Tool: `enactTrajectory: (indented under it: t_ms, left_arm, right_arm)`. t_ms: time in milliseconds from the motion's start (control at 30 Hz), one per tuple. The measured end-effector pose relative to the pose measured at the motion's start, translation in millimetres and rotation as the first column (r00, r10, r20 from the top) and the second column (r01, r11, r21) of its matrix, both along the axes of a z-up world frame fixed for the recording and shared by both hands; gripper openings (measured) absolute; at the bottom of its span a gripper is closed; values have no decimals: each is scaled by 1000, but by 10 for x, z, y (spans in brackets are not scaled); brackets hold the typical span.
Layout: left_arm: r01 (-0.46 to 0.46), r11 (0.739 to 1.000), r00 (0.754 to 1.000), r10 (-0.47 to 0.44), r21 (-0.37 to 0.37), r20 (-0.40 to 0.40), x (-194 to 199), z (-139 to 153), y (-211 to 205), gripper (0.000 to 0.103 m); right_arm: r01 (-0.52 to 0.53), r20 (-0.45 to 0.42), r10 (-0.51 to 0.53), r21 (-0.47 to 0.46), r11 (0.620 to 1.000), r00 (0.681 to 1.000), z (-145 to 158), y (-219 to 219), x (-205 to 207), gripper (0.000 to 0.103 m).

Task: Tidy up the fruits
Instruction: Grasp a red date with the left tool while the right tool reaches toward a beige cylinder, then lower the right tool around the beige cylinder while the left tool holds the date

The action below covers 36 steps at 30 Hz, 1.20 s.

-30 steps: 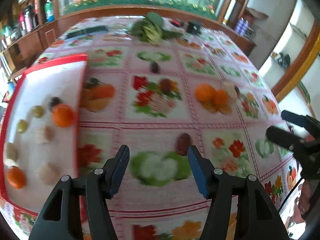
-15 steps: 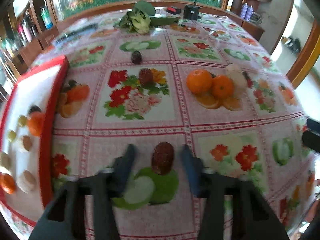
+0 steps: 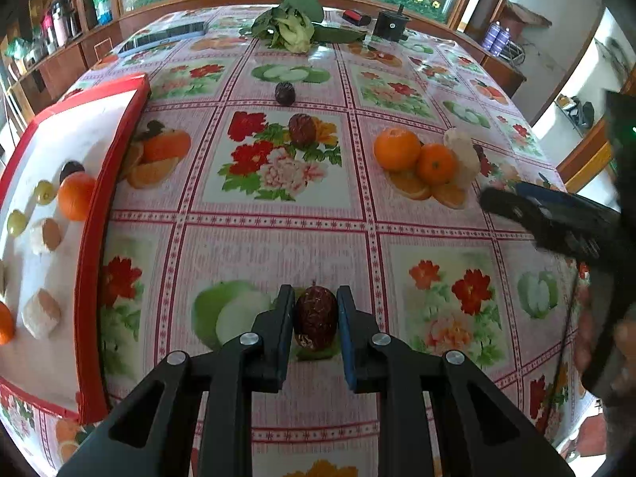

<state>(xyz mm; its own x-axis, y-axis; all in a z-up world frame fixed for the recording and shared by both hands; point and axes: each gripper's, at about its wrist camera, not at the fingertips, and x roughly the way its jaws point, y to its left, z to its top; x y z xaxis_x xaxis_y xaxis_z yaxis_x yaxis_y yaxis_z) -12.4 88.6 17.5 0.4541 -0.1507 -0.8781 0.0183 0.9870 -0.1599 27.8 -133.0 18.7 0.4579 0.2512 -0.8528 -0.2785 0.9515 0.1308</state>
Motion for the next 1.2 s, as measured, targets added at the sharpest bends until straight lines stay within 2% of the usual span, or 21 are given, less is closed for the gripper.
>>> enactTrajectory:
  t_ms: [133, 333, 400, 467, 633, 1033, 1200]
  left_arm:
    - [3, 1000, 1000, -3, -9, -5, -29, -4, 4, 20]
    - [3, 1000, 1000, -4, -26, -14, -40, -4, 22, 20]
    - [3, 999, 1000, -3, -33, -16, -38, -4, 30, 20]
    - [1, 999, 1000, -1, -38, -16, -37, -6, 36, 20]
    - [2, 999, 1000, -3, -38, -12, -36, -9, 32, 20]
    - [4, 999, 1000, -5, -37, -12, -33, -8, 34, 21]
    - [0, 999, 1000, -1, -45, -11, -34, -11, 40, 21]
  right_arm:
    - [-21, -19, 22, 70, 997, 1000, -51, 36, 144, 73]
    - [-96, 15, 95, 87, 992, 995, -24, 178, 240, 71]
    - [-108, -2, 109, 123, 987, 994, -50, 176, 246, 66]
    - [-117, -10, 119, 153, 981, 993, -58, 173, 213, 57]
    - [-123, -21, 128, 157, 980, 992, -69, 153, 145, 46]
    - [-109, 27, 107, 147, 983, 994, -53, 145, 323, 46]
    - [-73, -28, 79, 175, 982, 996, -78, 87, 294, 46]
